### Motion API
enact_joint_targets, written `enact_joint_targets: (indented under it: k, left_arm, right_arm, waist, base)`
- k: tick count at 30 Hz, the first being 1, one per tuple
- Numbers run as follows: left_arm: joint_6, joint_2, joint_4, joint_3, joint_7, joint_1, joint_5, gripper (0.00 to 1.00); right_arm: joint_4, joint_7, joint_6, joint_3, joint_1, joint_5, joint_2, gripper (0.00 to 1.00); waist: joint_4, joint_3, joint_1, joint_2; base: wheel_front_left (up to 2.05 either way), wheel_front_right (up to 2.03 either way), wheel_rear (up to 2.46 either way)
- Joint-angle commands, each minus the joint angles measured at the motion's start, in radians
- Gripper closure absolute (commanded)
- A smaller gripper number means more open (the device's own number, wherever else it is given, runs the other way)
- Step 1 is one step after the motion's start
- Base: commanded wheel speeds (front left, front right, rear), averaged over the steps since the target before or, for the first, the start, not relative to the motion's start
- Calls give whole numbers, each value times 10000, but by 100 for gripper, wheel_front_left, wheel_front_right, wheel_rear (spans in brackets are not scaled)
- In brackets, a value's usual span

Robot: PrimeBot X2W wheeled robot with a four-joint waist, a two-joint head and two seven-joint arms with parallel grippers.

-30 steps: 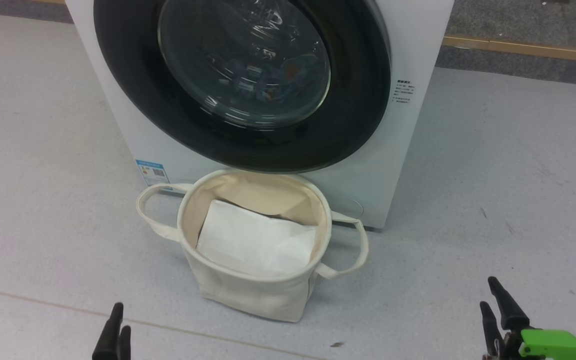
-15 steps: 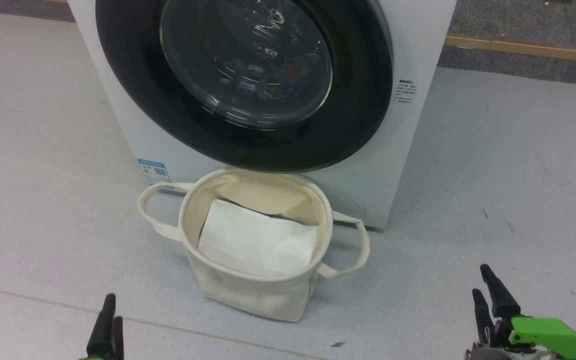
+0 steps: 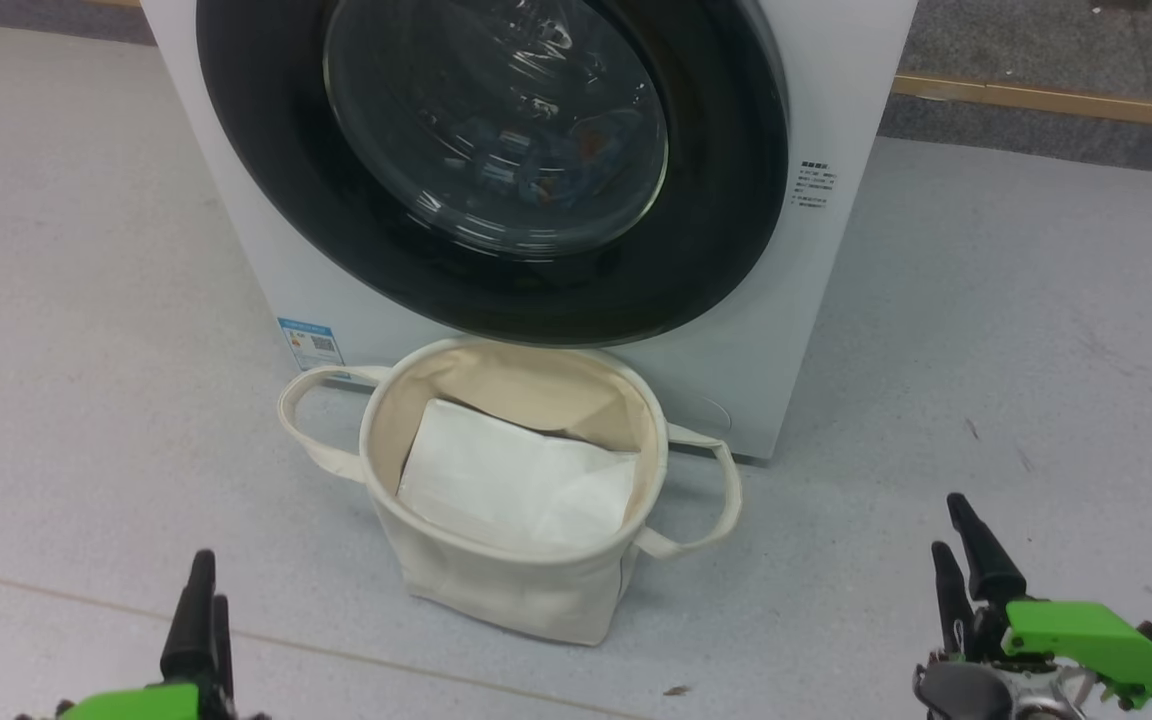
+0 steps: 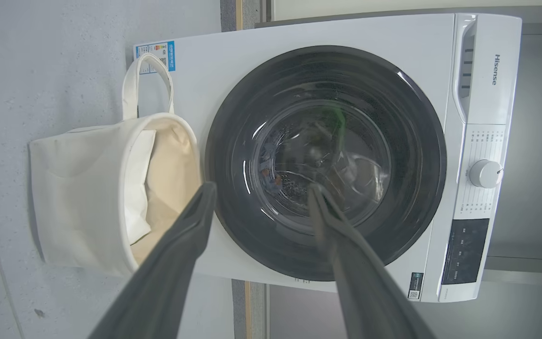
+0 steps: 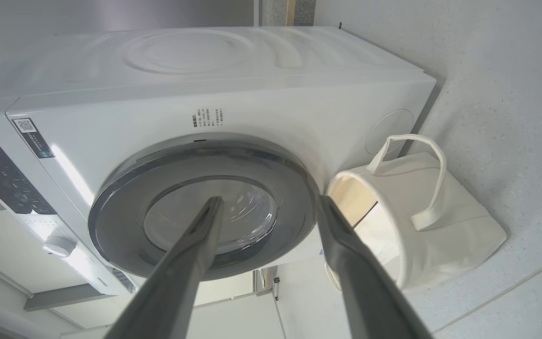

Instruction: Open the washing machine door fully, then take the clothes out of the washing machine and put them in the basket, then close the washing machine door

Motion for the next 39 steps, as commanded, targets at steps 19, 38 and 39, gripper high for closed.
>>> enact_joint_targets:
  k: [19, 38, 39]
  left_arm:
    - [599, 731, -1247, -212, -564, -965, 1749, 0]
    - [1687, 1970, -1324, -1952, -1190, -1502, 5951, 0]
    - [1755, 2023, -1297, -2052, -1217, -1549, 6167, 0]
  right_arm:
    - [-429, -651, 2, 471, -1434, -1704, -71, 0]
    - [-1035, -1206, 2, 838, -1854, -7496, -90, 0]
    - [-1077, -1236, 2, 860, -1868, -7839, -91, 0]
  waist:
    - [10, -56, -1, 0]
    - [35, -61, -1, 0]
    - [37, -59, -1, 0]
  base:
    - [0, 0, 0]
    - [0, 0, 0]
    - [0, 0, 0]
